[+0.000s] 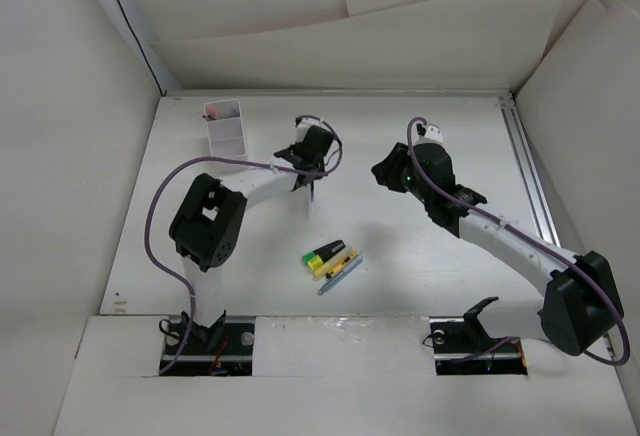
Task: Sort the stationery into containers
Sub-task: Pick up the pen from the center of the board, then place the pen in the storage box.
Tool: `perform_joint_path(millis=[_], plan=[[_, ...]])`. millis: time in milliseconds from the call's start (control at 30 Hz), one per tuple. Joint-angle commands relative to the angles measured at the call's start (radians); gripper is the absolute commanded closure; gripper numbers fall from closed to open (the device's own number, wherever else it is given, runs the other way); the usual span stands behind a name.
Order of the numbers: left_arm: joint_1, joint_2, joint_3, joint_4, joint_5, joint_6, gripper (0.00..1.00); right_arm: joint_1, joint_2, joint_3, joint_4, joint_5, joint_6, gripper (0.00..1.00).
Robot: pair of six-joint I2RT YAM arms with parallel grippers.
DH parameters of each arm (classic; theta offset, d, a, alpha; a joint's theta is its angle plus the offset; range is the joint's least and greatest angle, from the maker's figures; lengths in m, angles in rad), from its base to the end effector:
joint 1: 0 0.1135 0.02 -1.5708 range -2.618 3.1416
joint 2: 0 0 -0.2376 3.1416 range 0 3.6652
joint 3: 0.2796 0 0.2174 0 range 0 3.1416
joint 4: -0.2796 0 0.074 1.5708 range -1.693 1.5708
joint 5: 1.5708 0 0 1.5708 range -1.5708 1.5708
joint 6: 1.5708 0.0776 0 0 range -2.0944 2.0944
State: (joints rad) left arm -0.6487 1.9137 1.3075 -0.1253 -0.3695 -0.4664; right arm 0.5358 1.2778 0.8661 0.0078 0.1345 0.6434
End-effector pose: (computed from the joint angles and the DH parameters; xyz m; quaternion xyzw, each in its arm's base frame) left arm 0.3474 -0.2282 0.1698 0.0072 0.9008 -0.0696 0.4286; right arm 0.2681 0.1471 0.2530 0.0817 0.8295 0.2590 0.4880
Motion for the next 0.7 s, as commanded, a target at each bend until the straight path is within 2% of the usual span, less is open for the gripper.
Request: perform_joint_path(millis=[0,100,233,333,467,667], plan=[[0.127,-0.093,0.137,0.045,0.035,-0.064,1.0,-0.008,-0.017,-0.004,0.047,-0.019,-0.011,0.6],[0.254,-0.073,0.228,0.09,0.19,-0.127,1.0,-0.008,-0.017,-0.004,0.057,-0.019,-0.011,0.6],[0.389,-0.016,0.381,0.049,0.233,-0.152,1.0,-0.008,-0.026,-0.013,0.057,-0.019,-0.02,0.6],[0.451,-0.005,0.473,0.038,0.13,-0.118,1.0,-0.008,-0.026,-0.013,0.057,-0.029,-0.021,0.6],[0.546,-0.005,0.51,0.076,0.032,-0.075,1.0,-0.008,-0.006,-0.013,0.066,-0.049,-0.03,0.62],[0.555,0.016,0.489,0.234,-0.135,0.04,1.0,-0.008,0.003,-0.013,0.084,-0.067,-0.039,0.62]])
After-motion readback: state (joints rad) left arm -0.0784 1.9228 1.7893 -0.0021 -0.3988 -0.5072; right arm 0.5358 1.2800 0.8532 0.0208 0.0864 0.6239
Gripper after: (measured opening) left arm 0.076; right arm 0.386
